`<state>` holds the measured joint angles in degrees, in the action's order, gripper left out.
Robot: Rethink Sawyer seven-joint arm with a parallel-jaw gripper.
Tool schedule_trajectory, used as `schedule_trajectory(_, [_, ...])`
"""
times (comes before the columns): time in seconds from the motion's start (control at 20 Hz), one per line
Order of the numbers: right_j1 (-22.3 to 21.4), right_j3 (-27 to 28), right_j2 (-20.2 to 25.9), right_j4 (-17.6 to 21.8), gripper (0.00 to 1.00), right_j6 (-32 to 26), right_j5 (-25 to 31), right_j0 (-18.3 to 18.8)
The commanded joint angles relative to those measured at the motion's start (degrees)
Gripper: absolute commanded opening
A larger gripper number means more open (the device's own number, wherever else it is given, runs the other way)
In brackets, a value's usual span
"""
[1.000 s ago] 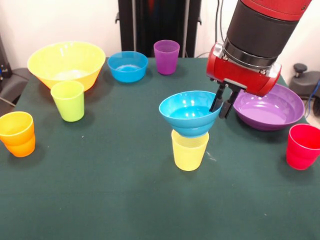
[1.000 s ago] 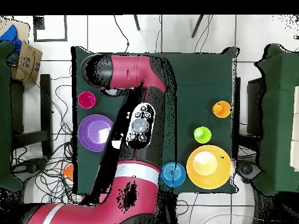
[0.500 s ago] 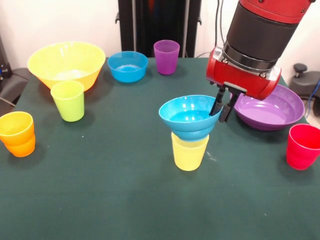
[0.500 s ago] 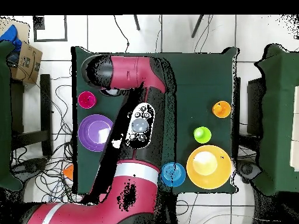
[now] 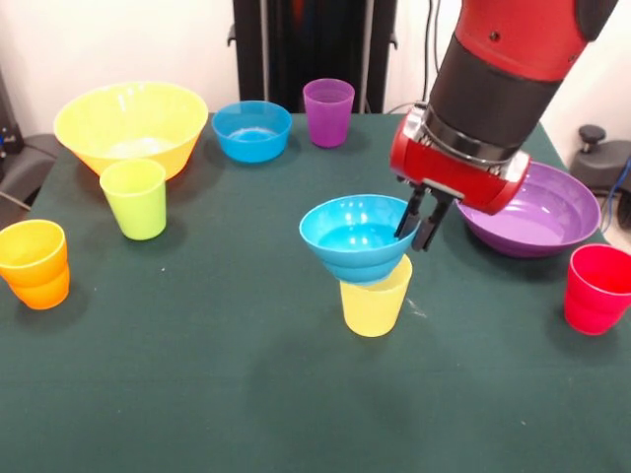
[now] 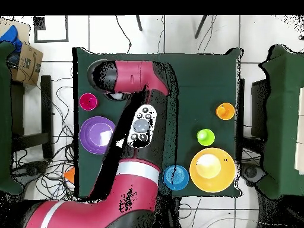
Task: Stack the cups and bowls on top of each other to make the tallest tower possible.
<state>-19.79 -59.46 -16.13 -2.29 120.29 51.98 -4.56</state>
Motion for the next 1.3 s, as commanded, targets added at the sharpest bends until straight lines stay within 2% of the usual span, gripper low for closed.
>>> schedule_trajectory(0.05, [5.06,1.5,2.0,0.33,0.0,10.06,3.55,-1.49])
schedule_trajectory(0.55, [5.39,1.73,1.52,-1.53,0.0,10.49,4.38,-2.36])
schedule_trajectory(1.3, [2.95,2.41,0.07,-2.66,0.0,8.27,10.87,-2.74])
